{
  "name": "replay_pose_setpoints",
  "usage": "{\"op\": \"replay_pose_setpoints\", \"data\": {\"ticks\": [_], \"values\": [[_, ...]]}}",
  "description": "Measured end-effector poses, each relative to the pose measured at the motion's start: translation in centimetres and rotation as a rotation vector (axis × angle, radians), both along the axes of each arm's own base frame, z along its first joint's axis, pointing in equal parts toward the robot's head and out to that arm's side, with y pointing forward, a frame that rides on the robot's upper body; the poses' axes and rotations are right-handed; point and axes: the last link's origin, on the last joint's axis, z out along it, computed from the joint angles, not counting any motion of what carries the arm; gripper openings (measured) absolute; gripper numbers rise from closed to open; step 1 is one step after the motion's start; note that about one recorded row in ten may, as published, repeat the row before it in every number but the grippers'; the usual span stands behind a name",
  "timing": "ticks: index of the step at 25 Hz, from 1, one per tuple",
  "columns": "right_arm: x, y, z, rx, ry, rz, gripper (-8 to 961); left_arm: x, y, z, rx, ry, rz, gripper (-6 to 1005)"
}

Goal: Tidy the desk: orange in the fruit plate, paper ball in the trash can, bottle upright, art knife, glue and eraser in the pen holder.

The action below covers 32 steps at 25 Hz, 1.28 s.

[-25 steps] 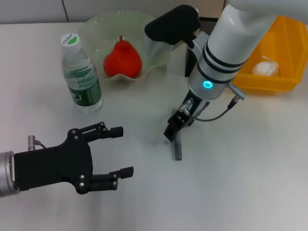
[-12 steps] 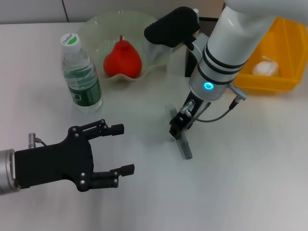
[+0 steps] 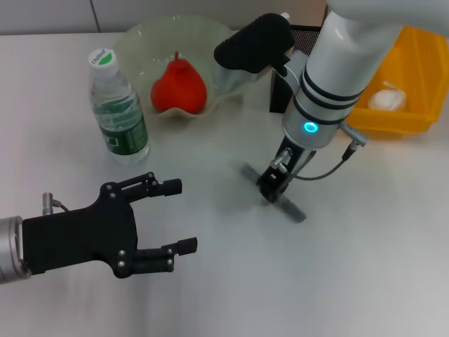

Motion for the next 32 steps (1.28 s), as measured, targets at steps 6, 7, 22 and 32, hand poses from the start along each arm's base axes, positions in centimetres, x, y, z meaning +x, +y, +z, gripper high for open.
{"op": "replay_pose_setpoints", "data": {"ticks": [6, 7, 22, 32], "values": [[0.2, 0.0, 0.1, -0.003, -0.006, -0.004, 164, 0.1, 0.0, -0.1, -0.003, -0.004, -0.002, 830], [0.3, 0.0, 0.2, -0.003, -0.006, -0.006, 126, 0.1, 0.0, -0.1, -0.003, -0.004, -0.002, 830], [-0.1, -0.7, 2.1, -0.026, 0.11, 0.153, 125, 0.2, -0.1, -0.3, -0.011, -0.021, 0.005, 830], [1.1, -1.6, 8.7, 0.087, 0.547, 0.333, 120, 0.3, 0.0, -0.1, -0.013, -0.03, 0.011, 830]]}}
